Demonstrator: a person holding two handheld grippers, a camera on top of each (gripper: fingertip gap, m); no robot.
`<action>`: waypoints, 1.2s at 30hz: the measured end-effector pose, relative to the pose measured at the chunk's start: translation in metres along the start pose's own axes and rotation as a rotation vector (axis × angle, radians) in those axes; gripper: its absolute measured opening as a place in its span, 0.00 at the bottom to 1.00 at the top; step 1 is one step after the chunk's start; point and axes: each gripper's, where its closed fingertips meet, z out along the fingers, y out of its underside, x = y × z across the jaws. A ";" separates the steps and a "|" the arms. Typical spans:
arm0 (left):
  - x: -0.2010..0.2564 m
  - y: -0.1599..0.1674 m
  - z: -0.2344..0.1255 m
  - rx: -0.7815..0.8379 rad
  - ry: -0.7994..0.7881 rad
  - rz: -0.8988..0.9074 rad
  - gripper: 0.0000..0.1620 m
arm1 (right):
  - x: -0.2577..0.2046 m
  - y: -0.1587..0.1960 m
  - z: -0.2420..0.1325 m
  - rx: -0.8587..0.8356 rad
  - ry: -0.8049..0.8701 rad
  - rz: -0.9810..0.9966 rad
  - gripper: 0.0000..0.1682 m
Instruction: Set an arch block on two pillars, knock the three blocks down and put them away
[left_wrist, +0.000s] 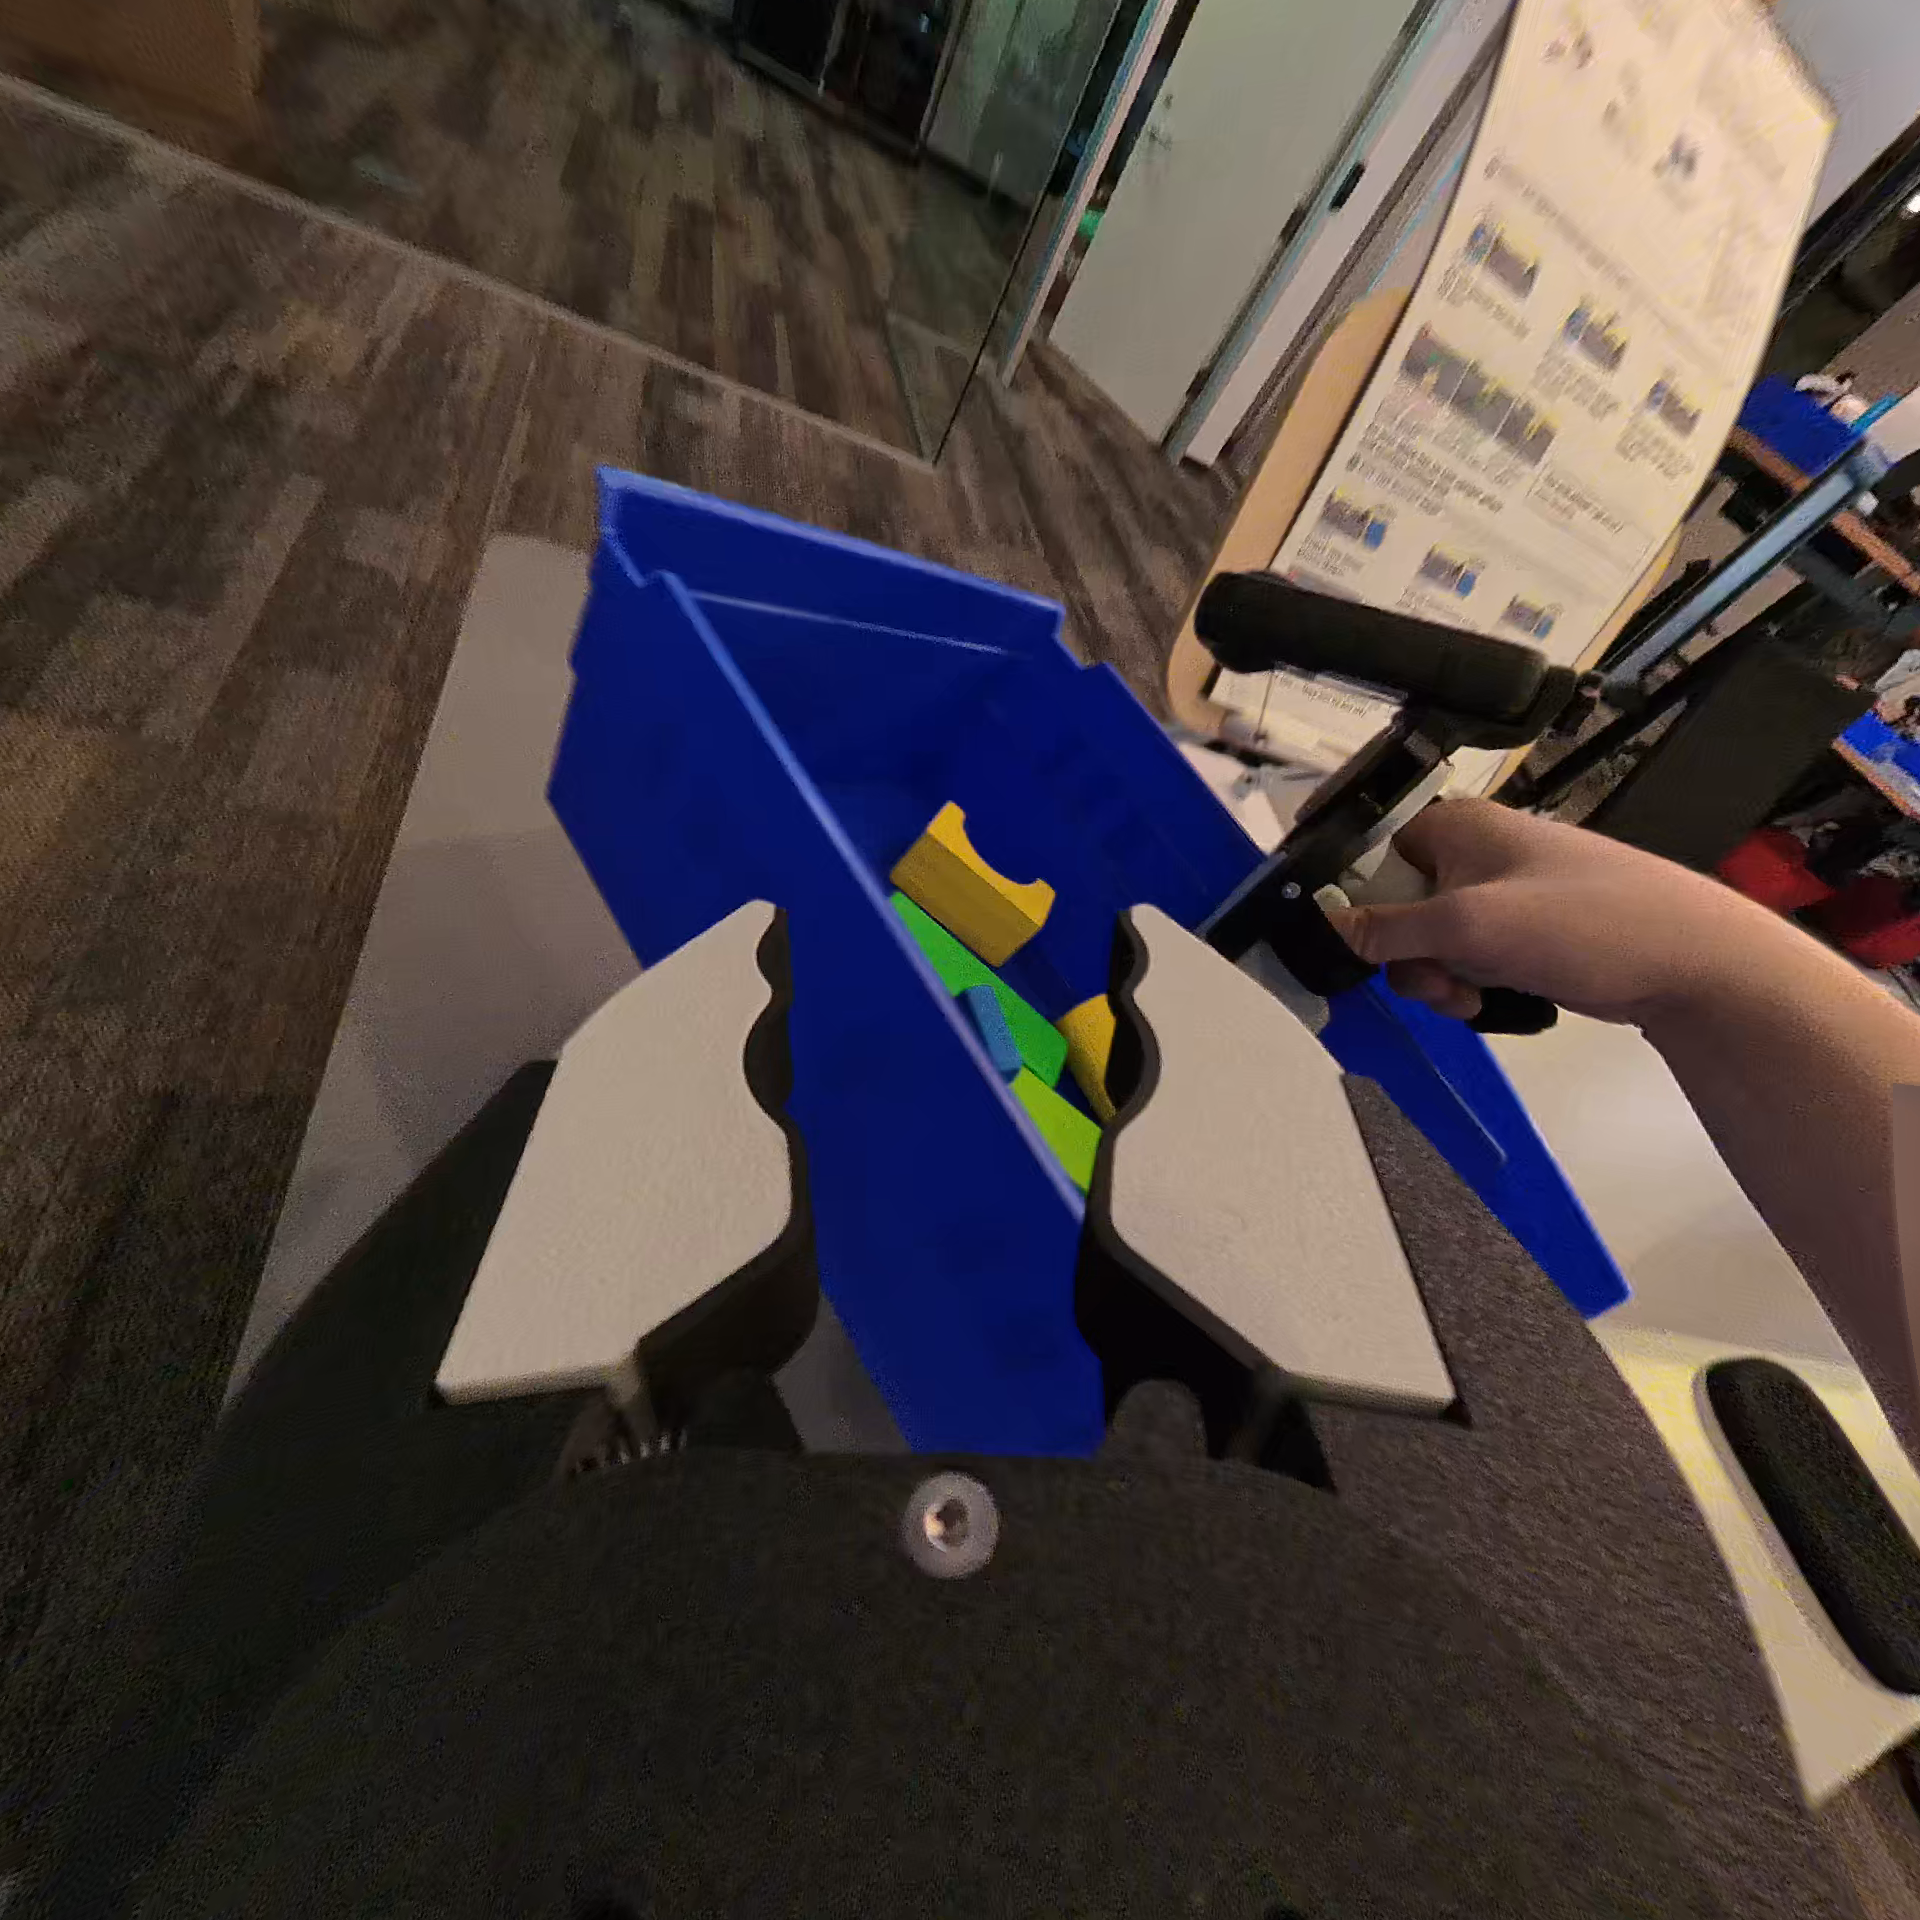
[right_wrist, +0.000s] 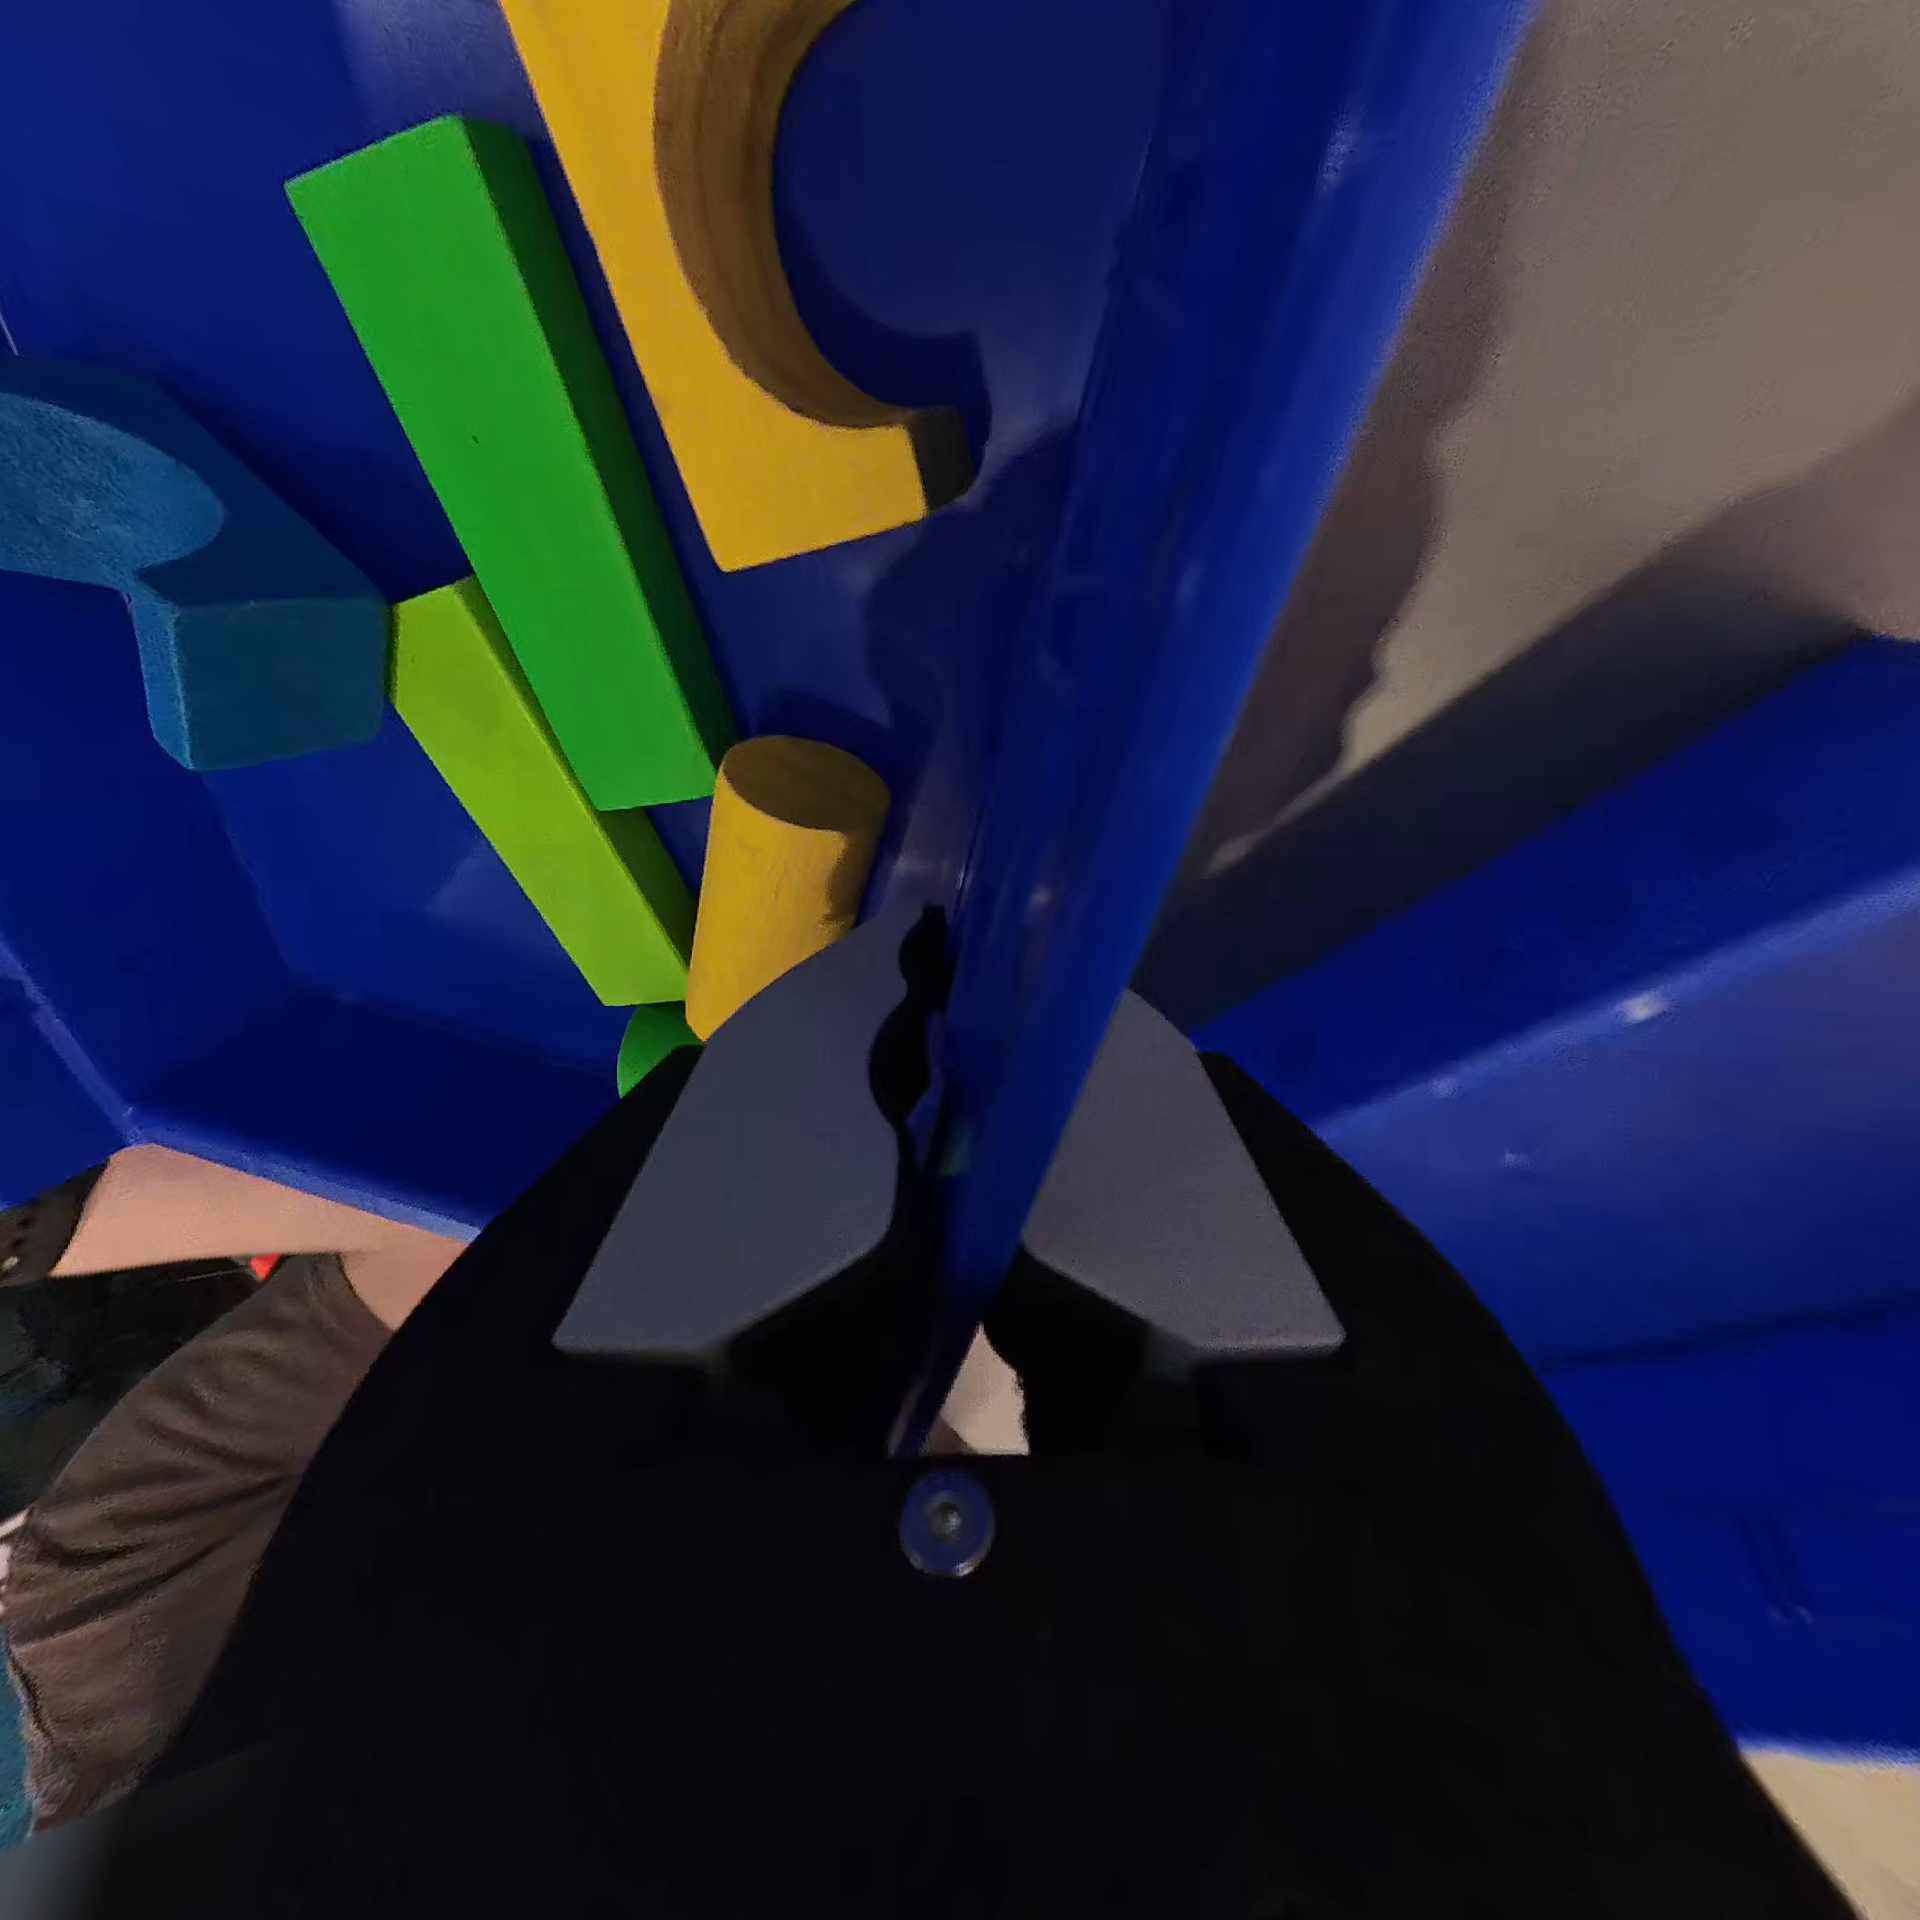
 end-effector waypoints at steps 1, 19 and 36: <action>-0.005 0.006 0.004 -0.035 0.001 -0.010 0.36 | -0.002 -0.004 0.010 -0.002 -0.002 0.004 0.03; -0.045 0.108 0.080 -0.562 -0.008 -0.001 0.37 | 0.046 0.007 0.045 0.095 0.078 0.134 0.13; -0.057 0.098 0.065 -0.565 -0.163 0.089 0.34 | 0.179 0.141 -0.113 0.678 0.443 0.027 0.14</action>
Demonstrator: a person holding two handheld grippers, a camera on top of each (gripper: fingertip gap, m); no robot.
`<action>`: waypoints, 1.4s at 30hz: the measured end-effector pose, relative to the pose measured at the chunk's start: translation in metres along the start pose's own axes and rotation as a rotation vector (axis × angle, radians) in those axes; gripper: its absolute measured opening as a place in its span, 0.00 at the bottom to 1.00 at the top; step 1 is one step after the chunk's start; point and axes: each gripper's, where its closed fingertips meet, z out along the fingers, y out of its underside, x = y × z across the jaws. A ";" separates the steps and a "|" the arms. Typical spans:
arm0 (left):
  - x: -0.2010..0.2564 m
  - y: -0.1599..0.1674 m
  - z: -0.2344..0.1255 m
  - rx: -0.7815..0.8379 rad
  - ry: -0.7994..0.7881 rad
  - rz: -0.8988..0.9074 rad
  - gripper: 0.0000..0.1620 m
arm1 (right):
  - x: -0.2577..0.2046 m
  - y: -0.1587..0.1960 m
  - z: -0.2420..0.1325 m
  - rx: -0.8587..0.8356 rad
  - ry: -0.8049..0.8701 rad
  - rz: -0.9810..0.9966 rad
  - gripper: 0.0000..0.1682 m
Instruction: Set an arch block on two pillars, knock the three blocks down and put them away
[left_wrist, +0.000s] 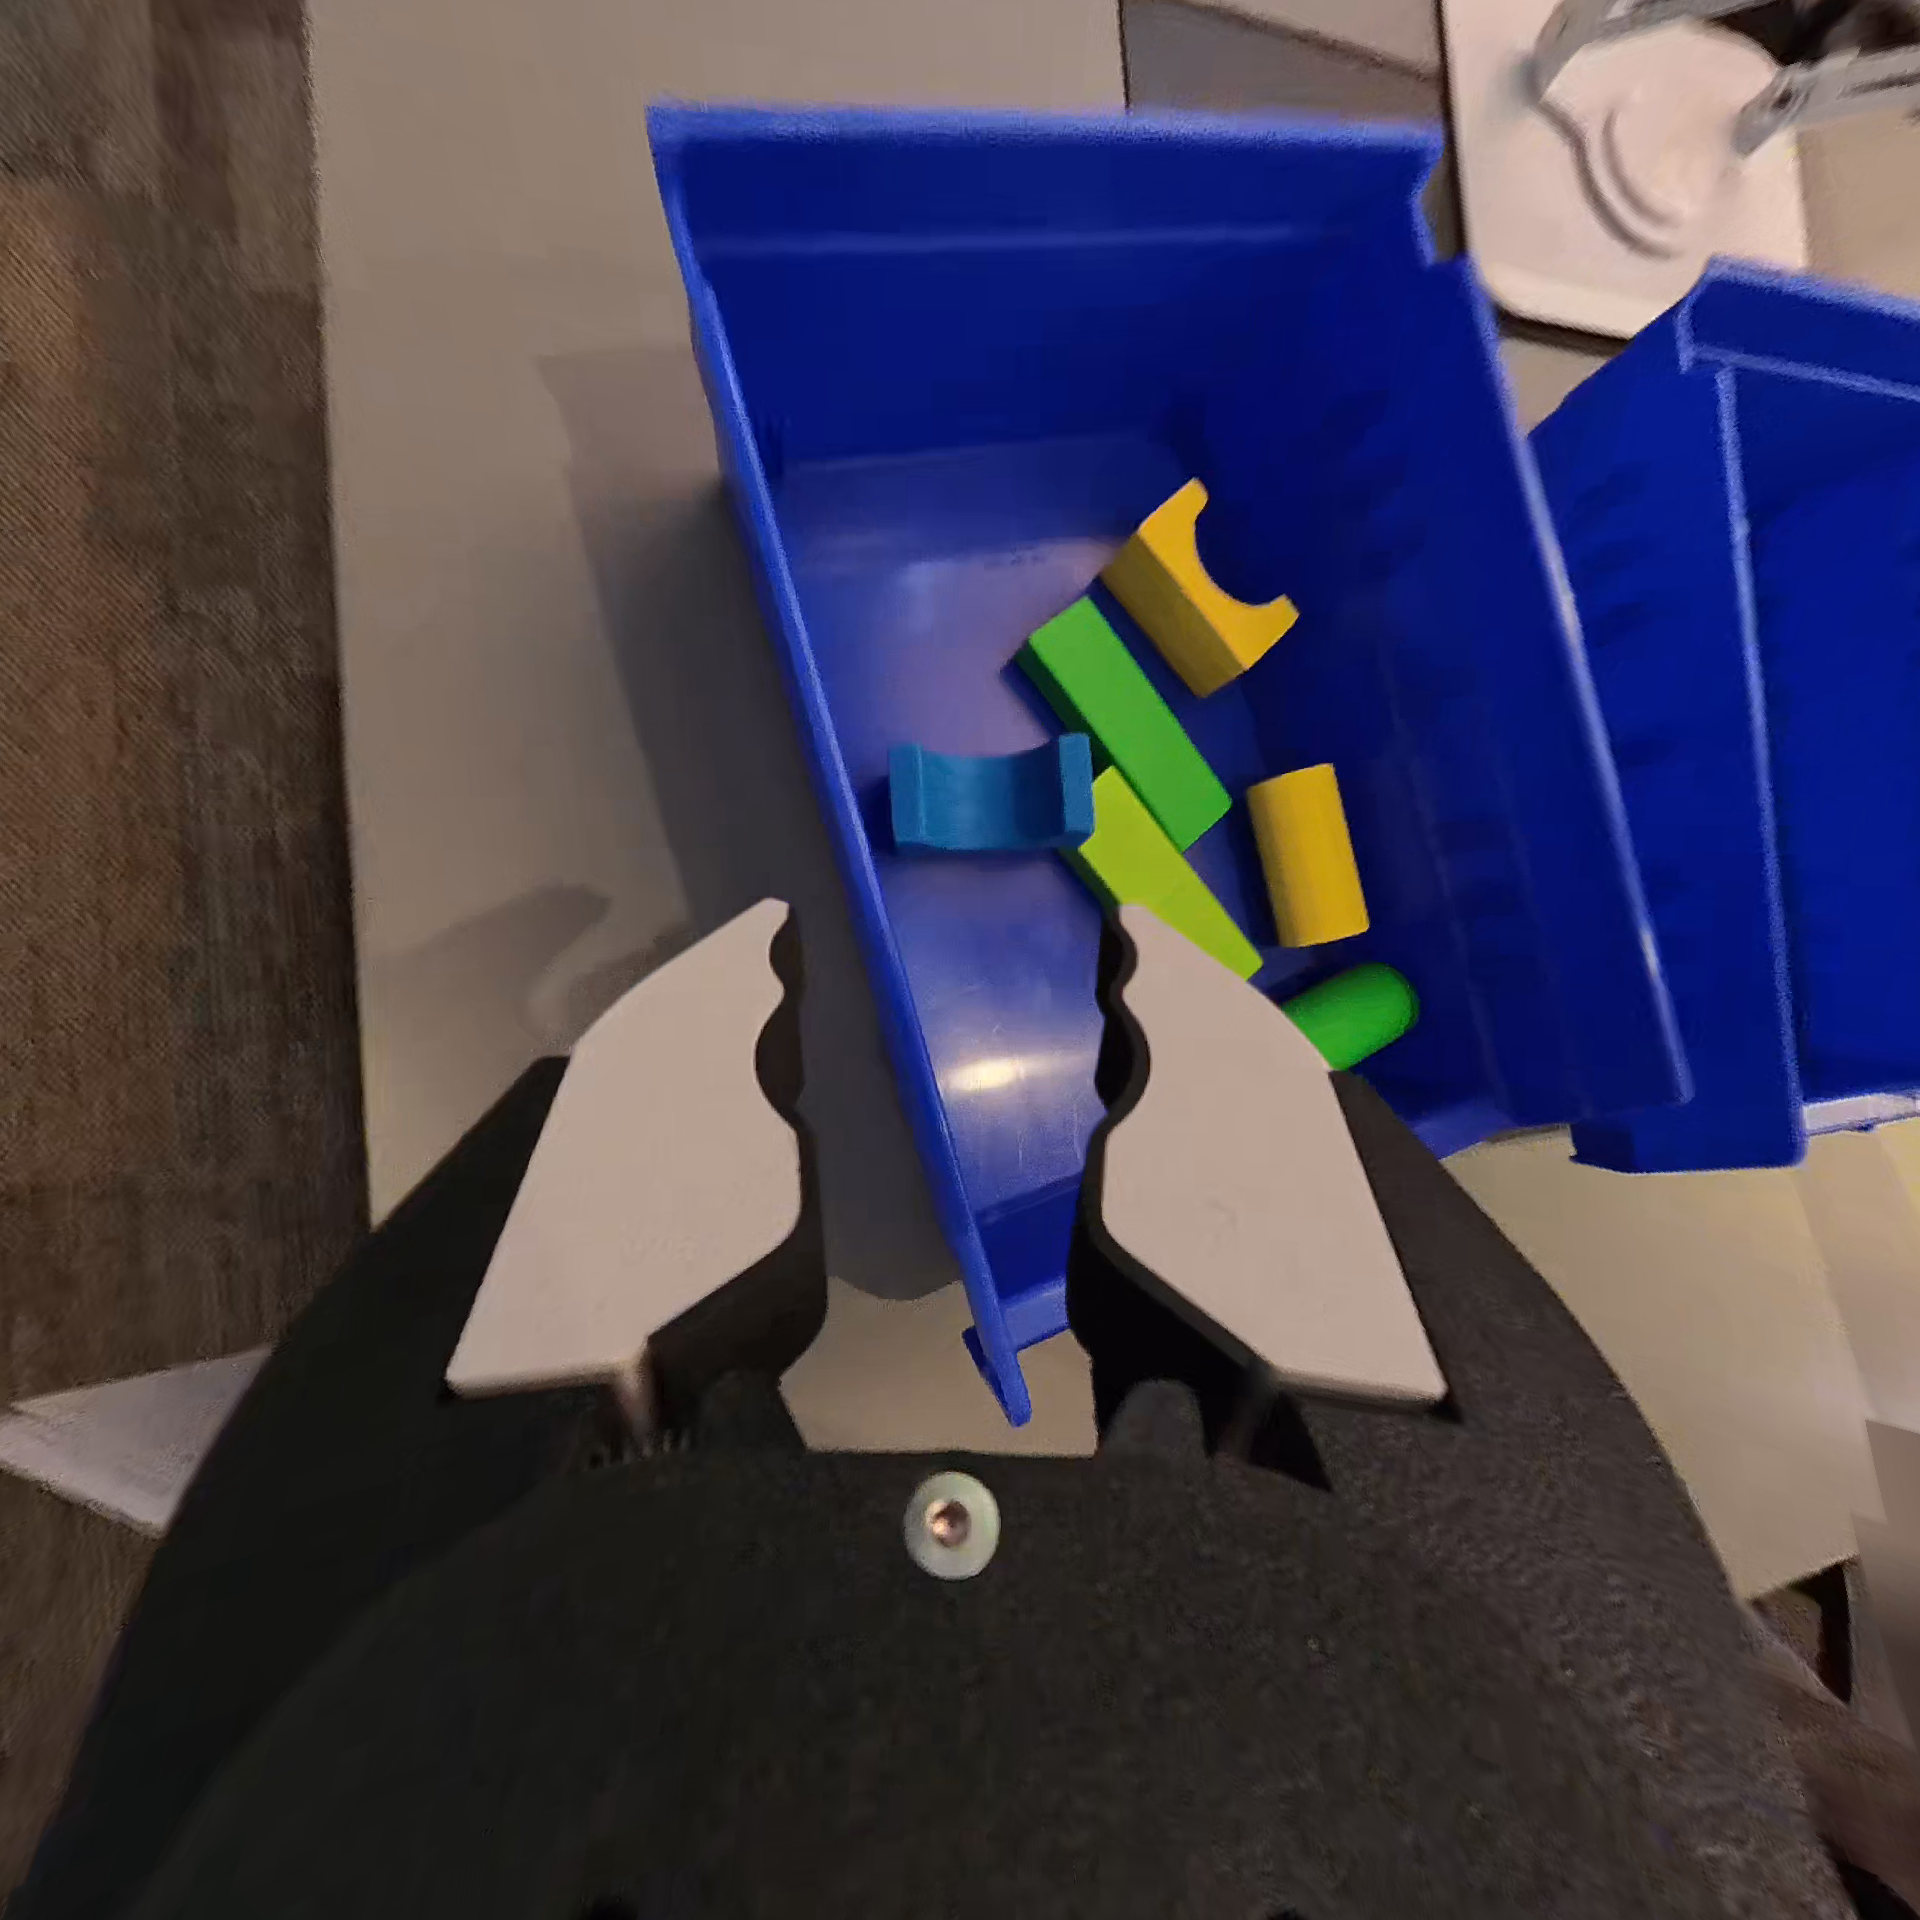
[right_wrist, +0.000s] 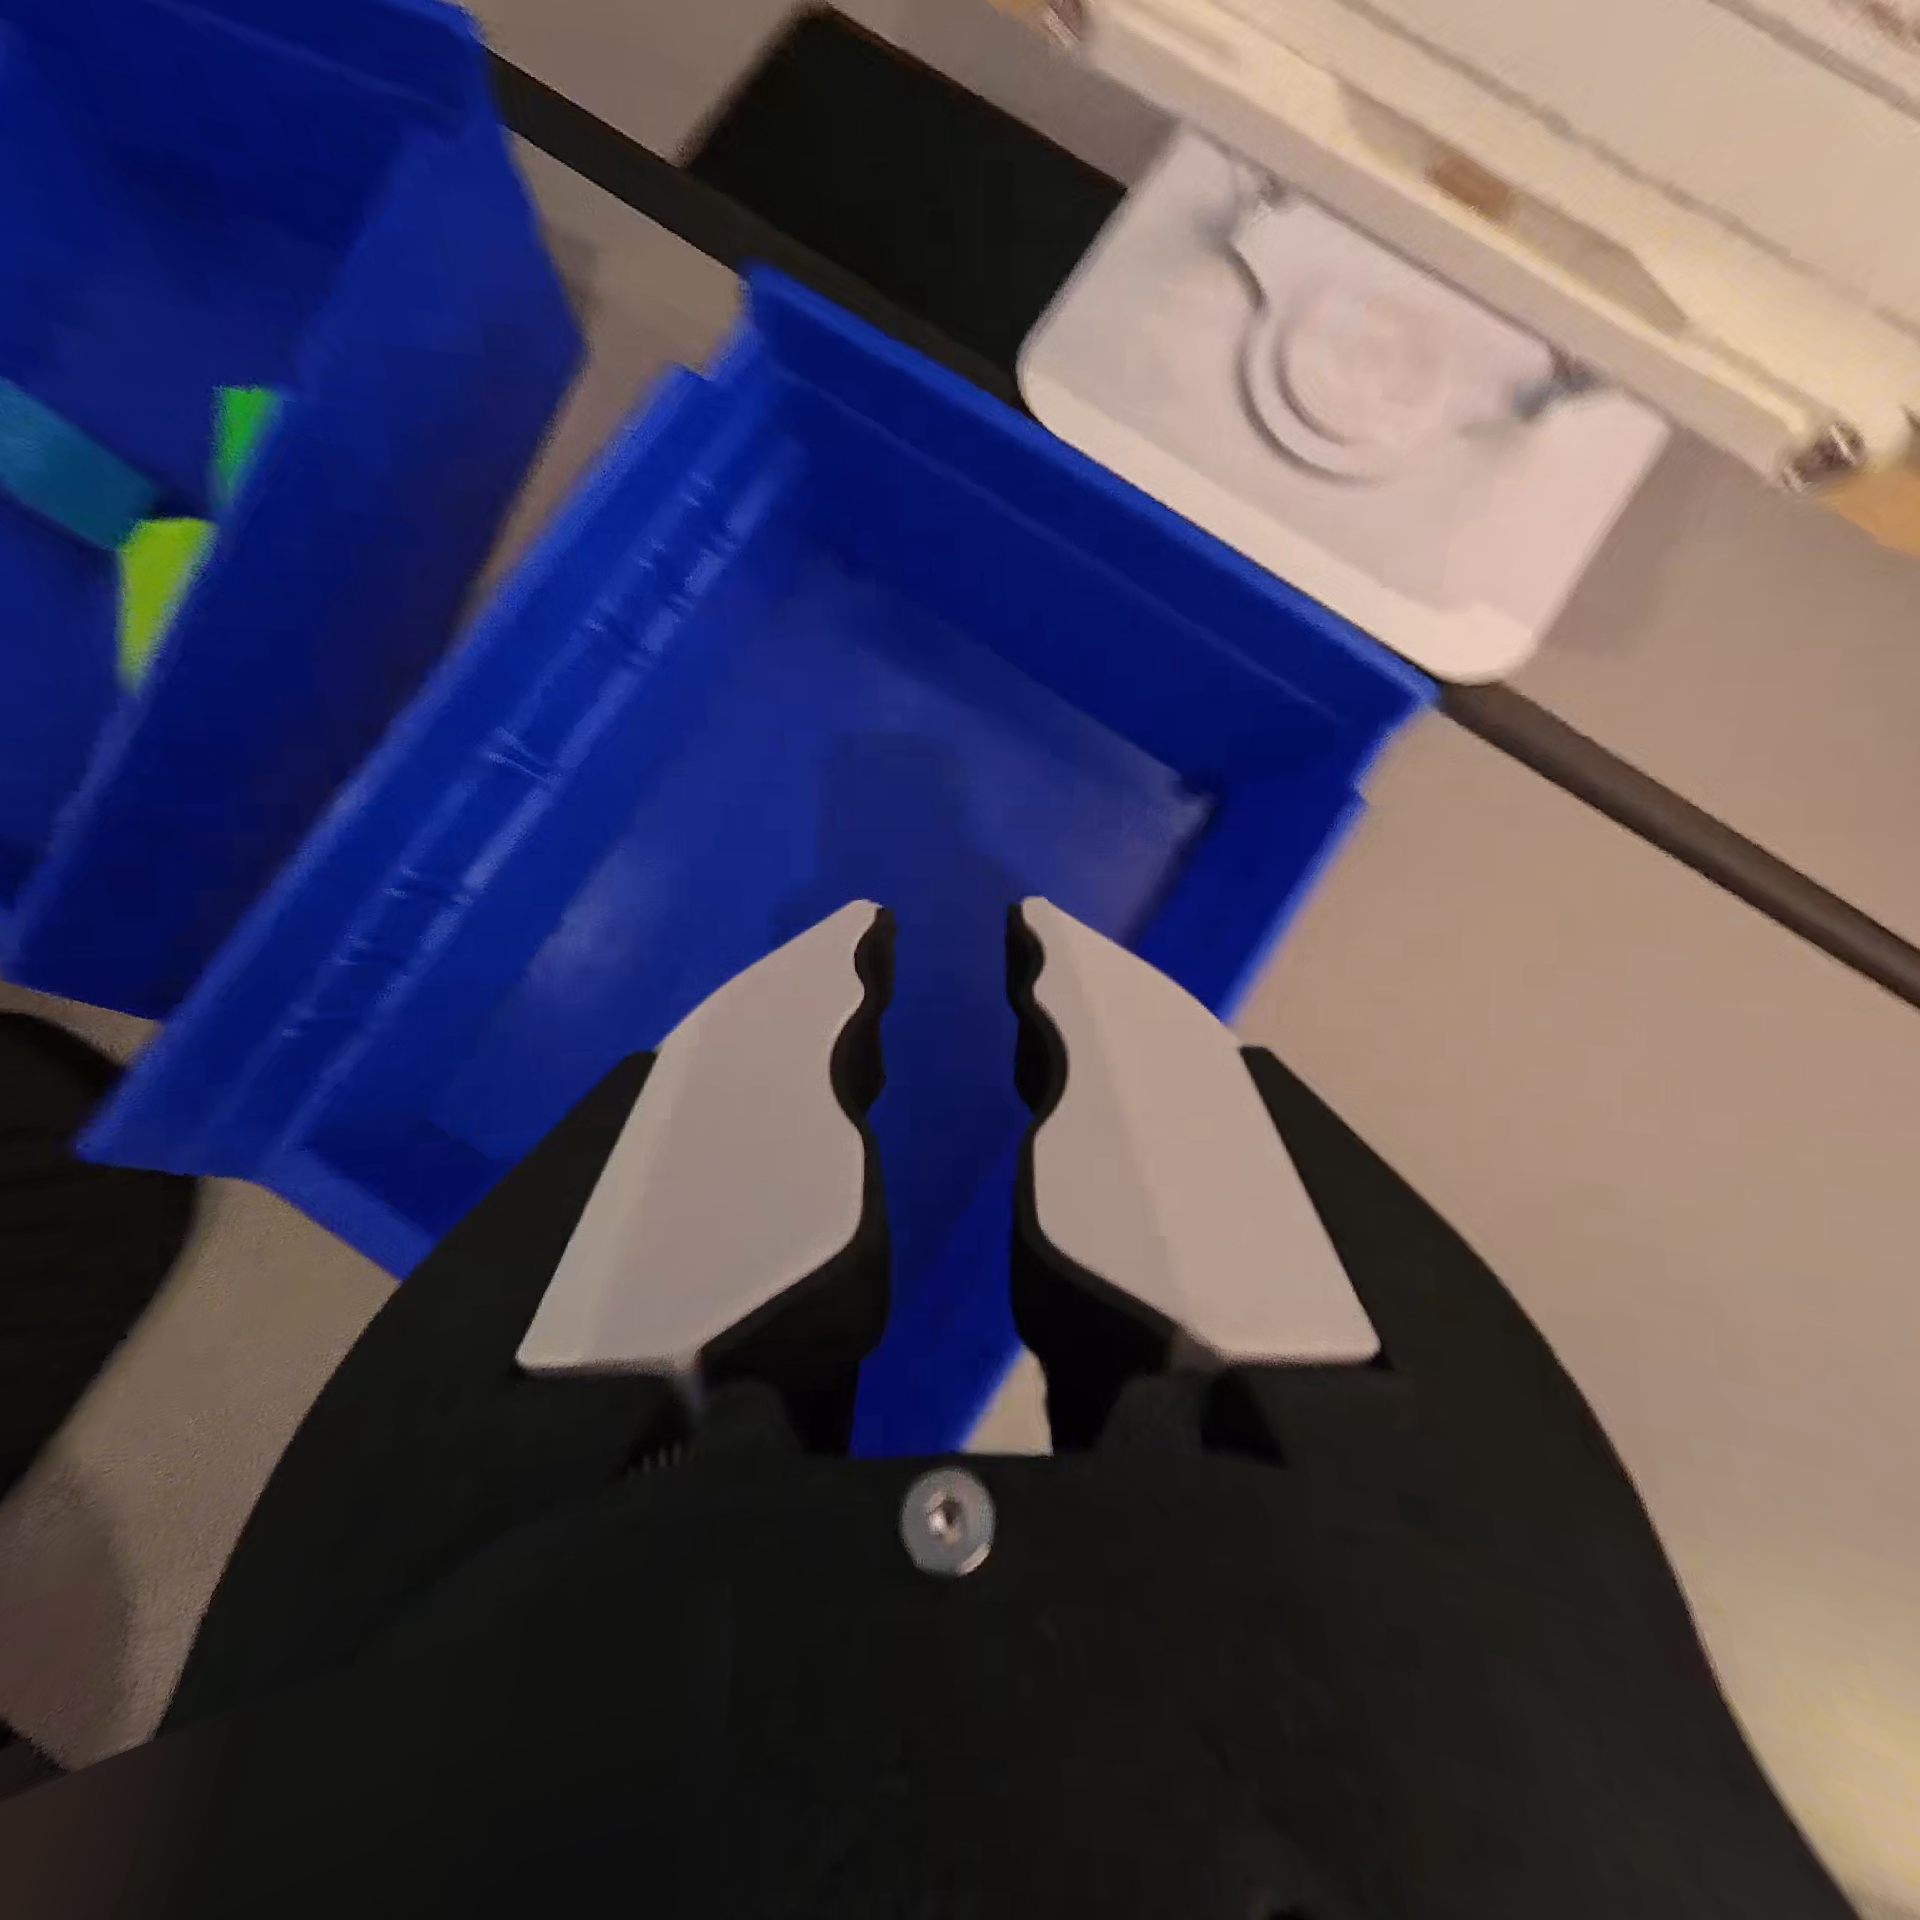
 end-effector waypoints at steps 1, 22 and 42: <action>-0.003 0.005 0.009 -0.043 -0.003 -0.009 0.33 | 0.013 0.011 0.001 -0.023 0.031 0.022 0.15; 0.021 0.047 0.087 -0.478 -0.093 0.250 0.06 | 0.034 0.119 0.052 -0.452 -0.091 0.340 0.05; 0.043 0.050 0.093 -0.509 -0.078 0.289 0.06 | 0.238 0.227 -0.029 -0.500 0.006 0.564 0.04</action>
